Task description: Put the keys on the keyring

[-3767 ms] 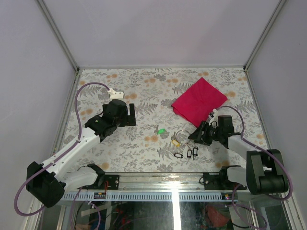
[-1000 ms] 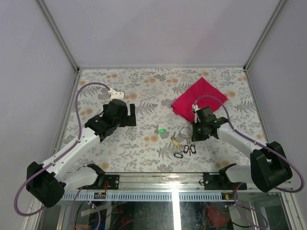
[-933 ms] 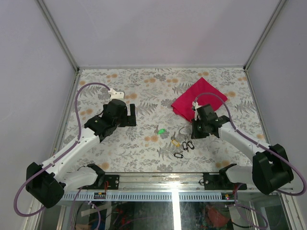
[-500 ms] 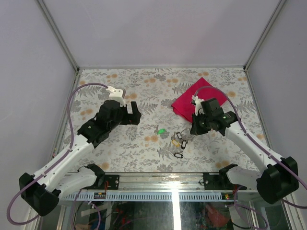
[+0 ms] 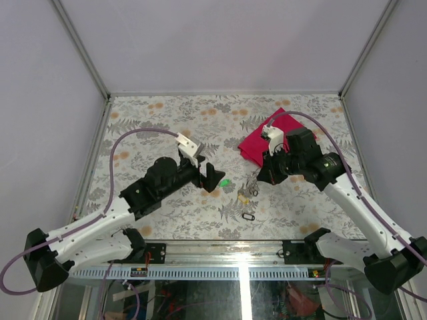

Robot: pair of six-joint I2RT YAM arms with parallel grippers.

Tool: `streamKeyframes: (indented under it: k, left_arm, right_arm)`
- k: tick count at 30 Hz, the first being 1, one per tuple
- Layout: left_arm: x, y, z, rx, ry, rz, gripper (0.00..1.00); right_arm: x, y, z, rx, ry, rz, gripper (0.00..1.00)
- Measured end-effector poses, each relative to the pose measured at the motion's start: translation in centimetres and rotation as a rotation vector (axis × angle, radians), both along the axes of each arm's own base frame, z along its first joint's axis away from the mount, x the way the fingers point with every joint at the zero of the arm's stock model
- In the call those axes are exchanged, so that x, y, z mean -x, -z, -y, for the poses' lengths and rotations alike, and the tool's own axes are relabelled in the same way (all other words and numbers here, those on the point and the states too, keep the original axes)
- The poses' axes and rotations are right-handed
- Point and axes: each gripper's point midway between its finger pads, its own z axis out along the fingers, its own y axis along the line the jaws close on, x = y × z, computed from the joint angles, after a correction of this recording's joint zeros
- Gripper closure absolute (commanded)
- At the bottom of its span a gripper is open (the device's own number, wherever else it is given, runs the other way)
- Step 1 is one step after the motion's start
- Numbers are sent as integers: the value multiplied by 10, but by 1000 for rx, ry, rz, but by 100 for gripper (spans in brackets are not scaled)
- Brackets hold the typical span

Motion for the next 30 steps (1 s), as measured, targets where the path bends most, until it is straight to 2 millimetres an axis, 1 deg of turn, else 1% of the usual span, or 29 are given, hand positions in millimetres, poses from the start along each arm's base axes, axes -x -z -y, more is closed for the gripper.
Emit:
streamKeyframes:
  k: [6,11,14,16,18,20,23,25,30]
  left_arm:
    - [26,-15,25,75,123,114,9]
    - [41,-30,48,113,180,195,9]
    - [49,-28,61,97,205,232,9]
    - [52,-22,69,67,220,259,11]
    - [52,-15,74,30,226,281,14]
    - [51,-8,77,-9,230,303,19]
    - [49,-4,78,-52,233,341,27]
    - [46,-8,77,-65,225,376,29]
    - [41,-22,77,-55,205,448,29]
  right_arm:
    - [10,-18,-8,-53,-62,26,100]
    - [15,-31,-11,-89,-90,42,100]
    - [17,-37,-14,-108,-104,50,100]
    - [18,-42,-15,-120,-114,56,100]
    - [20,-46,-17,-132,-126,61,100]
    - [22,-47,-17,-137,-134,63,100]
    - [26,-50,-16,-141,-146,62,100]
    - [29,-54,-17,-150,-159,62,100]
    - [36,-61,-17,-169,-181,61,100]
